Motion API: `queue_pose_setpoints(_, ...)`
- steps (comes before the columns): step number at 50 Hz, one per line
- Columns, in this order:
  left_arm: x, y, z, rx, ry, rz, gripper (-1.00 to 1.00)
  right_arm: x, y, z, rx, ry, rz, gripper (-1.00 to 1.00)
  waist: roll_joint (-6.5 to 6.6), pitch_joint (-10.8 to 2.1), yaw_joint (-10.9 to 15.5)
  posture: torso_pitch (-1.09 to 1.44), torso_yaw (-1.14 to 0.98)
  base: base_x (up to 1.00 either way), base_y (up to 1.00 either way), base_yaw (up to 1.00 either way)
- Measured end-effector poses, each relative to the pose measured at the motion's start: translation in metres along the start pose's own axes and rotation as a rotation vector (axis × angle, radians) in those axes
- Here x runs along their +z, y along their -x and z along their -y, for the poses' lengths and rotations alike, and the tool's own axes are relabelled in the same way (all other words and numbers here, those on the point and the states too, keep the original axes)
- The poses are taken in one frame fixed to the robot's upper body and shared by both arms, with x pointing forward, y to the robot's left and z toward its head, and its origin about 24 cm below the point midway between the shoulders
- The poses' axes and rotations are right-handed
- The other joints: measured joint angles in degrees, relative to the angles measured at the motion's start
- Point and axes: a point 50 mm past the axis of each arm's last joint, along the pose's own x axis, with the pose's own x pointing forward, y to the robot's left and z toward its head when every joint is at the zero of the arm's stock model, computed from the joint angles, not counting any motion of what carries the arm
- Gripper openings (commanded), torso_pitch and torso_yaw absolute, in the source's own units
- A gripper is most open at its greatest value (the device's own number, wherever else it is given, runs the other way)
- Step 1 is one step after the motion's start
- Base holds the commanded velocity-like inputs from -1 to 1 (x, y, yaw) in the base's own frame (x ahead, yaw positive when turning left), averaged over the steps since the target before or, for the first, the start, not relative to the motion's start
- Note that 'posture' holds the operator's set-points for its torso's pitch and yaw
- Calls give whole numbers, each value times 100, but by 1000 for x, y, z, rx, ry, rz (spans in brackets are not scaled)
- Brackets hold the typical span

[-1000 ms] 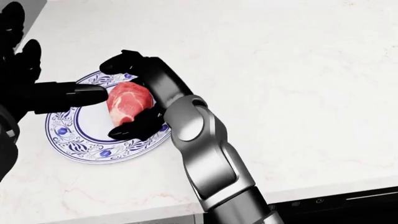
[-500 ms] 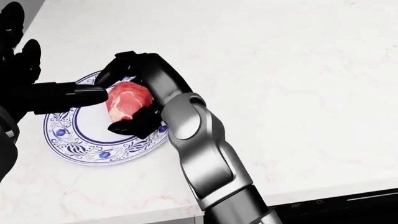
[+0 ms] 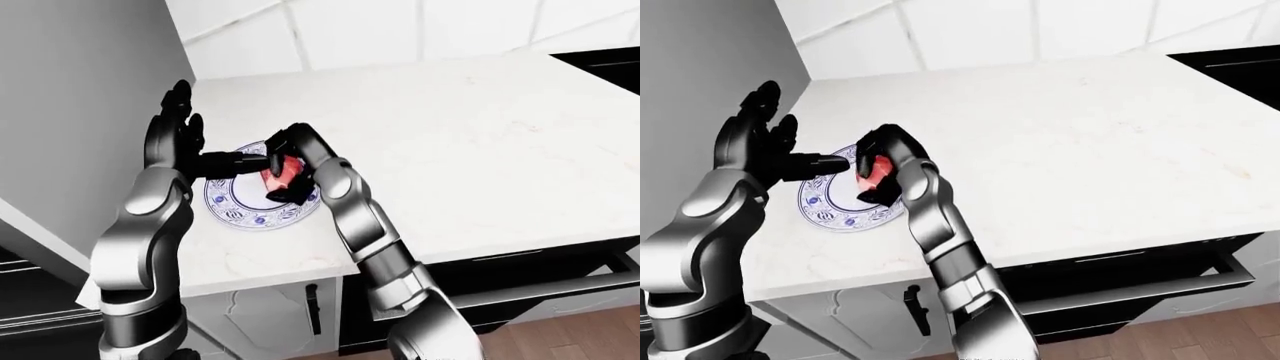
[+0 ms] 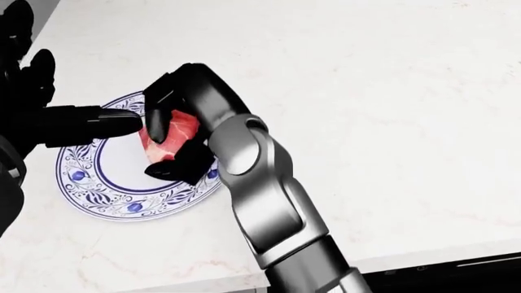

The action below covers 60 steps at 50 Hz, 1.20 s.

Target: Place the steak on the top rack of the oven.

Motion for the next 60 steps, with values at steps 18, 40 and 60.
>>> queue_pose_setpoints(18, 0, 2, 1, -2, -2, 1, 100, 22, -3, 21, -38, -14, 18, -100, 2, 23, 3, 0, 0, 0, 0, 0)
queue_pose_setpoints(40, 5, -1, 3, -10, -10, 7, 100, 35, -4, 87, -151, -42, -37, -100, -36, 55, 32, 0, 0, 0, 0, 0)
queue_pose_setpoints(60, 20, -6, 7, -12, -40, 20, 100, 35, 36, 157, -284, -159, -89, -95, -101, 105, 54, 0, 0, 0, 0, 0)
